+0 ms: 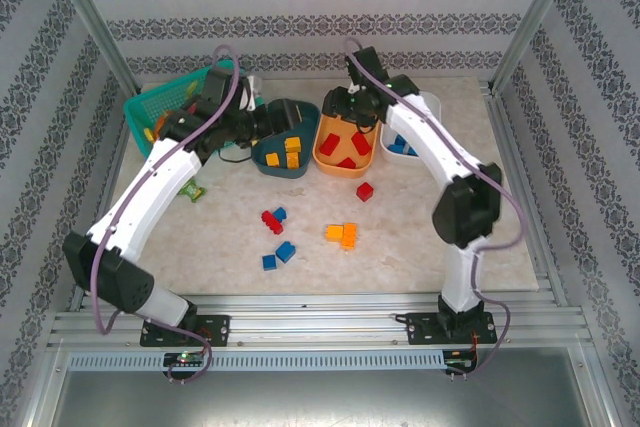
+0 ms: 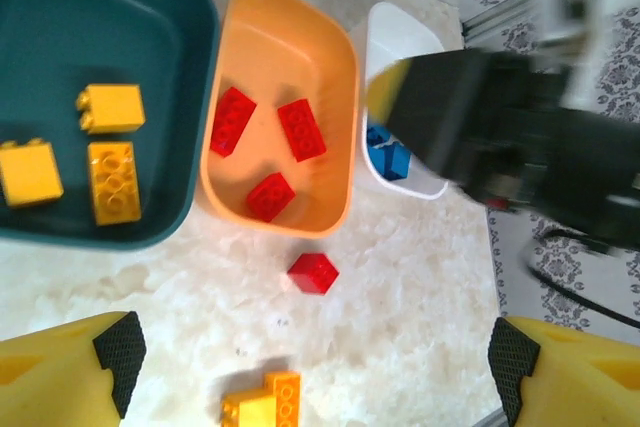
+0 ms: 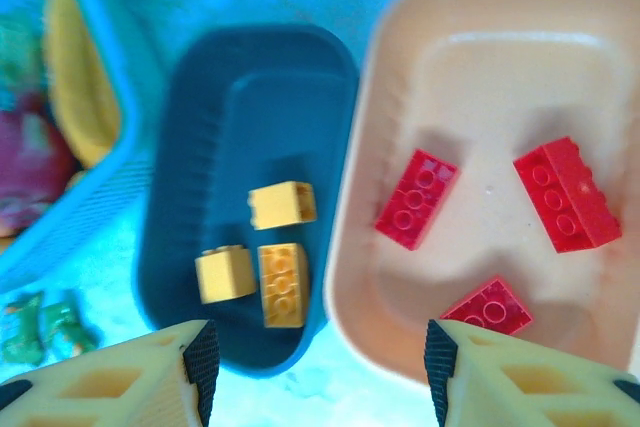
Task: Sort the legos into containers by color
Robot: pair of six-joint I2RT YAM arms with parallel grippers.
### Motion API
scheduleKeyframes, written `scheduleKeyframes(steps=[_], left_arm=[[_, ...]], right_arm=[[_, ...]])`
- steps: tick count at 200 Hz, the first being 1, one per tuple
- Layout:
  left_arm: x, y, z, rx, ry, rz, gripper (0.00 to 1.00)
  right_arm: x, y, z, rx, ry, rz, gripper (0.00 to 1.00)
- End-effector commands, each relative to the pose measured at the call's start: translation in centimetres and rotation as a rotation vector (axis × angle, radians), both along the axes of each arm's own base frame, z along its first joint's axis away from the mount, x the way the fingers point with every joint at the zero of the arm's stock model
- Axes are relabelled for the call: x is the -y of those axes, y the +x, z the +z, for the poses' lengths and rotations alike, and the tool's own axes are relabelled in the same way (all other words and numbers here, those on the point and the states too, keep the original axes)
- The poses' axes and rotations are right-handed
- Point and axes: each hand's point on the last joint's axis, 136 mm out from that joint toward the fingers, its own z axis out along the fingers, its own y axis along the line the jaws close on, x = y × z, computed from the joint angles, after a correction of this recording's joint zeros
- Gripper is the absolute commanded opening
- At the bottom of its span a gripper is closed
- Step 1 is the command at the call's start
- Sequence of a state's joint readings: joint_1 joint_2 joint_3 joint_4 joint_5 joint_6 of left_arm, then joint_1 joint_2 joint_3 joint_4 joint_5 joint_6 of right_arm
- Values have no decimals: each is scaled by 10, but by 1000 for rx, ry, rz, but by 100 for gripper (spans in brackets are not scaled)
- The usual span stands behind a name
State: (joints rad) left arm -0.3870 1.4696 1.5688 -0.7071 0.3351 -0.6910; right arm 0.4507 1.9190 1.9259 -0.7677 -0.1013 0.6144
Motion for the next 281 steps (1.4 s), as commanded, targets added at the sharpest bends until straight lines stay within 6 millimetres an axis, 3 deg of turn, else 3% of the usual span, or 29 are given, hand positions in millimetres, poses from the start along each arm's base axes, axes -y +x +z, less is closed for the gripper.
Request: scheduleKeyframes(steps=[1,44,79,106,130,159,187,229,281], left_arm=[[-18,-34,-18,-95,36,48,90],[-39,-88,-56,-192,91,40,88],[-48,-118,-79,-257,83,64,86],[-39,-131,-100,-314,70,56,84],[-9,-134,-117,-337,95,-23,82],[36,-136,-142,-371,176,-140,82],[68,-130,-167,-454,221,-143,85],[93,-120,-206,-713,90,187,85],[127,-117,-227,-922,-95,615,89]], right_arm=[[-1,-26,19,110,-38,46,59],[-1,-103,34,221,1,141,60],[-2,-160,22,233,16,238,61],[-1,-195,3,222,3,300,61],[7,-219,-17,181,-21,310,62],[39,-239,-52,59,-59,209,62],[66,-254,-62,43,-75,142,63],[93,-264,-59,59,-75,78,63],[103,-274,-54,73,-45,57,63]])
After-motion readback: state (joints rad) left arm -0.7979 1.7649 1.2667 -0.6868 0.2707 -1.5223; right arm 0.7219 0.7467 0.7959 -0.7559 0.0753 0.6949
